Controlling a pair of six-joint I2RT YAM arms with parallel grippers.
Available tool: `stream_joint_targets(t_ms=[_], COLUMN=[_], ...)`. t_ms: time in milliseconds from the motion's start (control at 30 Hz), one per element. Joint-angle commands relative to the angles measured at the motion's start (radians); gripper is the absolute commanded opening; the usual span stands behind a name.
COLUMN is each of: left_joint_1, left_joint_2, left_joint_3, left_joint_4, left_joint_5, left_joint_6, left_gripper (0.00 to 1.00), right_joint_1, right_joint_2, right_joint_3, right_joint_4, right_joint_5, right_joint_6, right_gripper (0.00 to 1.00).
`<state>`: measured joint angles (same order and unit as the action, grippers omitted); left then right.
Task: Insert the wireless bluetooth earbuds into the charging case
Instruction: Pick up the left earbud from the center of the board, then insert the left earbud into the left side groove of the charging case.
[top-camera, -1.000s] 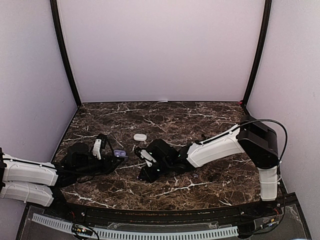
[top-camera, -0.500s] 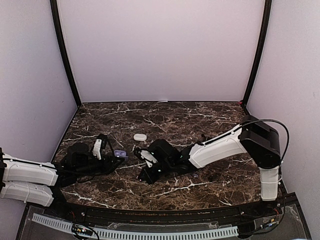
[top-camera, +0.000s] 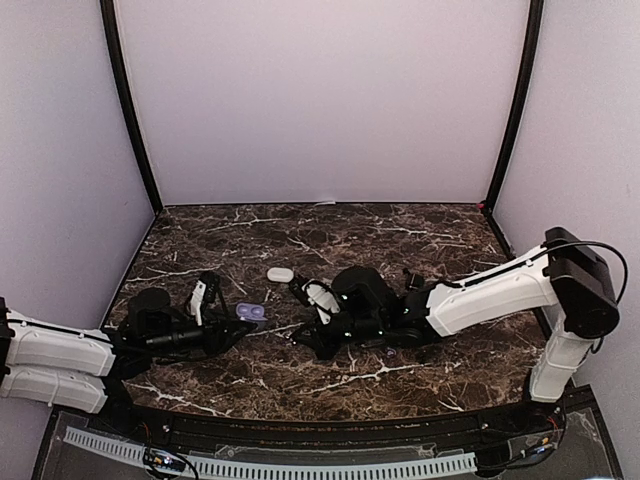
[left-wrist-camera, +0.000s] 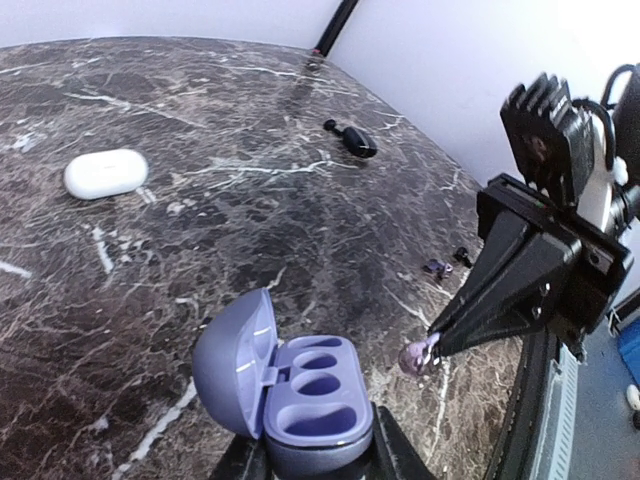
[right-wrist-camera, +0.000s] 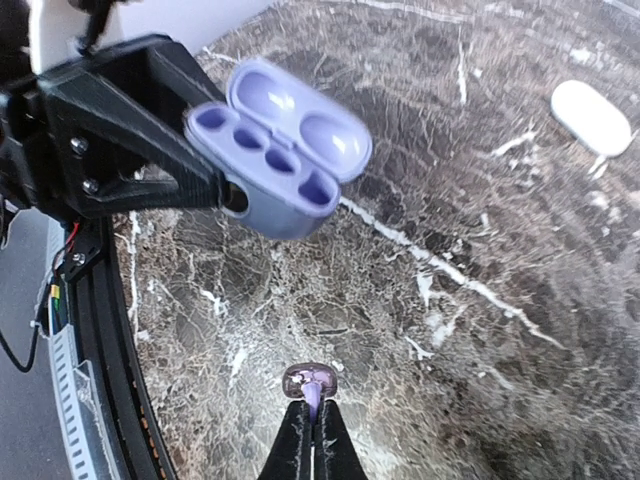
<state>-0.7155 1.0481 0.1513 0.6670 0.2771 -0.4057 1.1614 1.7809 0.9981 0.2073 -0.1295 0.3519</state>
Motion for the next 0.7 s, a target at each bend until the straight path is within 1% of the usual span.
stream_joint_targets(t_ms=[0,67,133,200,267,333,400,533,600,667], left_joint_1=[0.002,-0.004,-0.015,-0.026,-0.039,-0.059,-0.07,-0.082,-0.09,-0.094], left_joint_2=[0.042,0.073,0.096,0.108,0.123,0.128,0.131,0.137,0.137,0.138], left_joint_3=[-0.015,-0.019,-0.022,-0.024,-0.022,-0.014,-0.007,-0.014,-0.014,-0.015], left_joint_4=[0.194,0.258,0.299,0.321,0.34,0.321,0.295,0.317,0.319,0.32], left_joint_5=[0.18,0.227,0.238,0.251,0.321,0.322,0.317,0.404,0.448,0.485], left_joint_6=[0.057,0.075,0.099,0.142,0.208,0.266,0.307,0.385,0.426,0.454], left_gripper=[0.13,0.13,0.13,0.14,0.13,0.12,0.12,0.13,0.14,0.14], right_joint_1=[0.008,0.007,0.007,0.007,0.007,0.007,0.007,0.007,0.009,0.01], right_joint_2=[-0.117,-0.169,-0.234,-0.283,-0.322,-0.351,-0.368,-0.369,-0.376,-0.386], right_joint_3=[-0.088,-0.138,-0.185,-0.227,-0.262,-0.288,-0.299,-0.308,-0.338,-0.374], right_joint_4=[0.11,0.145,0.182,0.212,0.241,0.264,0.28,0.315,0.363,0.417], right_joint_5=[0.071,0.082,0.086,0.083,0.064,0.033,-0.023,-0.135,-0.174,-0.245], right_joint_6=[-0.069,-0.087,-0.107,-0.127,-0.149,-0.176,-0.205,-0.307,-0.353,-0.416], right_gripper=[0.0,0.0,0.0,0.0,0.0,0.0,0.0,0.0,0.0,0.0])
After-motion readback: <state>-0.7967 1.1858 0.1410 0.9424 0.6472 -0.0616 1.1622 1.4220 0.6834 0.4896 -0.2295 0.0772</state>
